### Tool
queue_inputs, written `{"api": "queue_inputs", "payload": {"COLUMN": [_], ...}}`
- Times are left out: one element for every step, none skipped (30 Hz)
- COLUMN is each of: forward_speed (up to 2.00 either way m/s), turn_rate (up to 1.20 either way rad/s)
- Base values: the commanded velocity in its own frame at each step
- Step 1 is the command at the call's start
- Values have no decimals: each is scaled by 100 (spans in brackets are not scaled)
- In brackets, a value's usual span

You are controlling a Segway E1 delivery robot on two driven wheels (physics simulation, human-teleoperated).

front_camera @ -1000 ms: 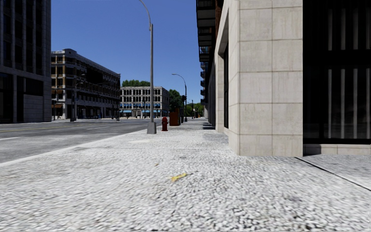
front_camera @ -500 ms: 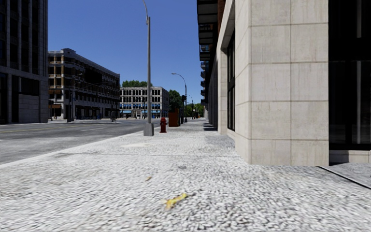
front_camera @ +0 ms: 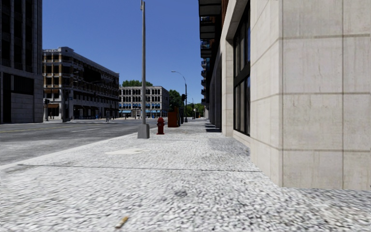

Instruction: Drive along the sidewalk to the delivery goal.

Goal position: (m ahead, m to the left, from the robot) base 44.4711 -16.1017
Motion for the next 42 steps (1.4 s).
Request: {"api": "queue_inputs", "payload": {"forward_speed": [200, 200, 200, 200, 200, 200, 200, 200, 200, 200, 200, 200, 200, 200, 200, 200, 200, 200, 200, 200, 200, 200, 200, 200, 200, 200, 200, 200, 200, 200, 200, 200, 200, 200, 200, 200, 200, 200, 200, 200, 200, 200], "turn_rate": [0, 0, 0, 8, 8, 24, 30, 30, 32, 32, 32, 32, 19, 1, 0, 0, 0, 0, 0, 0, 0, 0, 0, 0, 0, 0, 0, 0, 0, 0, 0, 0, 0, 0, 0, 0, 0, 0, 0, 0, 0, 0]}}
